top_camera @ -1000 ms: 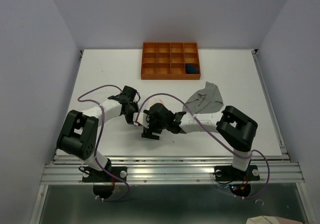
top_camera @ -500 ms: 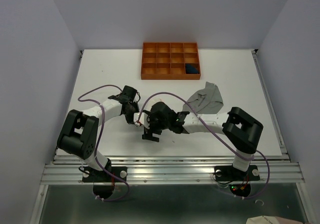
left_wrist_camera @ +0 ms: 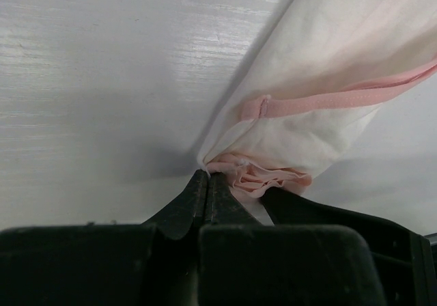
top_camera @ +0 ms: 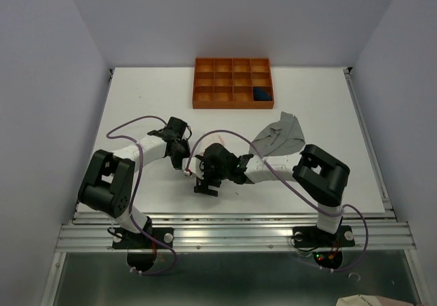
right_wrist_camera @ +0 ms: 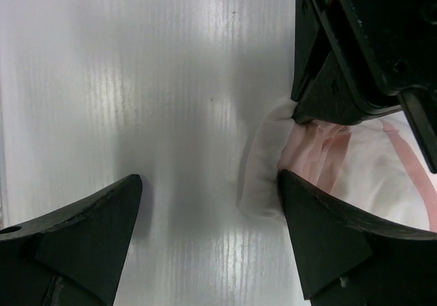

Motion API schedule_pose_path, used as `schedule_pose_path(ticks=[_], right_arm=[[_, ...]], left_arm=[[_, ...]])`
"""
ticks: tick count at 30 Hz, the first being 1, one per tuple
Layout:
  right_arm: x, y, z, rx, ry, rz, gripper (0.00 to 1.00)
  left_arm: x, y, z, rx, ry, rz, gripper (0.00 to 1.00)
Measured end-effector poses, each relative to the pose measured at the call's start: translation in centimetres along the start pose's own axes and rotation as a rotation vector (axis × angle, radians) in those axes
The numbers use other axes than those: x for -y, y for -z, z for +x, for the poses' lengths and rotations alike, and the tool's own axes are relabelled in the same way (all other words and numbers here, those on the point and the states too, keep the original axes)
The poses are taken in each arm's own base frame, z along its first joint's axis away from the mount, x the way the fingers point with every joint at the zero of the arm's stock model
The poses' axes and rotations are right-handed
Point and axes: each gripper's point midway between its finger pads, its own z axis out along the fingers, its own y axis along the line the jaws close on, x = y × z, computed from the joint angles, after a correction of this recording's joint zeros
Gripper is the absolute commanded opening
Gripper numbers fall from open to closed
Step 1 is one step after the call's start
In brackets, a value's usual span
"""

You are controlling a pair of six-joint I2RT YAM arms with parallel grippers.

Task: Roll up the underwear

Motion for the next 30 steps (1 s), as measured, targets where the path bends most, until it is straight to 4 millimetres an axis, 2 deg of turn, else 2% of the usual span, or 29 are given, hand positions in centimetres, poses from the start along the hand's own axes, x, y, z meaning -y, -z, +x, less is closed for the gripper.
schedule_pose_path(ticks=[3, 6, 10, 15, 16, 18, 22, 26, 27, 28, 30], right_arm=[[0.6, -0.3, 0.5, -0.019, -0.001, 0.032, 0.86], [1.1, -0.3, 0.6, -0.026, -0.006, 0.053, 0.8], [1.5, -0.3, 0.7, -0.031, -0.01, 0.076, 0.58], [3.3, -0.3, 0.8, -0.03, -0.038, 0.159, 0.37], [3.8, -0.2, 0.9, -0.031, -0.052, 0.181, 0.28], [4.5, 0.0, 1.1, -0.033, -0.073, 0.211, 0.15], [5.0, 0.0, 1.2, -0.023, -0.115, 0.239, 0.01], [4.9, -0.1, 1.1, 0.002, -0.156, 0.246, 0.01], [4.7, -0.1, 1.0, 0.011, -0.174, 0.242, 0.01], [4.6, -0.1, 1.0, 0.019, -0.188, 0.239, 0.01], [4.2, -0.2, 0.8, 0.036, -0.225, 0.229, 0.01]], left_arm=[[0.0, 0.0, 0.0, -0.001, 0.0, 0.0, 0.0], [0.0, 0.0, 0.0, -0.002, 0.0, 0.001, 0.0], [0.1, -0.1, 0.0, -0.004, 0.0, 0.003, 0.0], [0.1, -0.1, 0.0, -0.006, 0.0, 0.005, 0.0], [0.1, -0.1, 0.0, -0.006, 0.0, 0.005, 0.0], [0.2, -0.1, 0.1, -0.008, 0.0, 0.008, 0.0], [0.2, 0.0, 0.0, -0.01, 0.005, 0.014, 0.0], [0.1, 0.1, -0.1, -0.002, 0.009, 0.017, 0.04], [0.1, 0.2, -0.2, 0.001, 0.01, 0.018, 0.08], [0.1, 0.2, -0.2, 0.003, 0.01, 0.019, 0.17], [0.0, 0.3, -0.2, 0.006, 0.012, 0.018, 0.25]])
